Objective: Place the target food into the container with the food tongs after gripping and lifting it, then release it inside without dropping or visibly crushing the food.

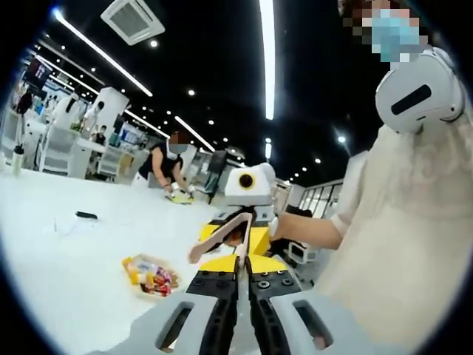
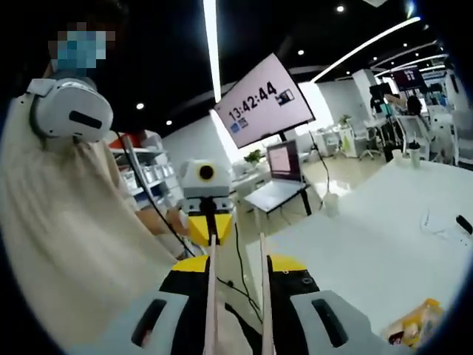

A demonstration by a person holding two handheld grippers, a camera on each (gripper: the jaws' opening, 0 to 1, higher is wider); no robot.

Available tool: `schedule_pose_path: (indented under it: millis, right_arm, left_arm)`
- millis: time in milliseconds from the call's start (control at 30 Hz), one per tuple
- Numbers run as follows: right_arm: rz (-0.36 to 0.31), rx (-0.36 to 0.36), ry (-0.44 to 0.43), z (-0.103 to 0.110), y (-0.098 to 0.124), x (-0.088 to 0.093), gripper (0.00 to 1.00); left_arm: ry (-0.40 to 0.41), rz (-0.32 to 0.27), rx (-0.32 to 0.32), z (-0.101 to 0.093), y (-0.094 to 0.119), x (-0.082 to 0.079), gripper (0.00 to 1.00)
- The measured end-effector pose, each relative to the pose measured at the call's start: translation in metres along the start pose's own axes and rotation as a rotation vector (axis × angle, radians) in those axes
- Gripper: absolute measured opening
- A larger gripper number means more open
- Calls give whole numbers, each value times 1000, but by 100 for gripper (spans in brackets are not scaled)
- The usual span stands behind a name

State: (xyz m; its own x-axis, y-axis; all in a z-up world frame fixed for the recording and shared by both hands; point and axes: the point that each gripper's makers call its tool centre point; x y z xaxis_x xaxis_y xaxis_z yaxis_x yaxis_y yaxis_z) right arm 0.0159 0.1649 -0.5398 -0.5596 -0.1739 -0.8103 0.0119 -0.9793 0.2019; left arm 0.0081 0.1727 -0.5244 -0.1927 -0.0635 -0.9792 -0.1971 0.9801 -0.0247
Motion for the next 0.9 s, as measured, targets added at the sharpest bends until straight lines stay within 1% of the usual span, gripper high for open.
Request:
schedule_pose_path:
  millis: [33, 300, 367, 667, 900]
  right_arm:
    - [4, 3, -1, 0, 0, 1, 28]
    - [52, 20, 3, -2, 5, 13, 26]
    - [67, 17, -8, -3, 6, 16, 26]
    - [175, 35, 2, -4, 16, 35, 23]
    - [190, 27, -18, -3, 20, 42, 23]
  left_arm:
    - [-5, 11, -2, 1, 1, 2, 1]
    - [-6, 34, -4, 0, 4, 9, 1]
    - [2, 37, -6, 0, 5, 11, 1]
    - [15, 42, -10, 0, 5, 11, 1]
    - [9, 50, 2, -3, 1, 10, 0]
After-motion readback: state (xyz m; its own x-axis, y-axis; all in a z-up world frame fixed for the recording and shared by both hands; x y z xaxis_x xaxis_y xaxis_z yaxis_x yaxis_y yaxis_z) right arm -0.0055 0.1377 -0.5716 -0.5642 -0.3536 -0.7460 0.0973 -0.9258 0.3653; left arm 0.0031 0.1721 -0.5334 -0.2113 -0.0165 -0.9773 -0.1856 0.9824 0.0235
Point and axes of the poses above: the point that each gripper's makers call its tool centre point, and the gripper's own axes: y roughly backward along the fingers, z roughly to its left, x roughly out of its underside, and after that the axes turned 12 degrees about -y, right-handed
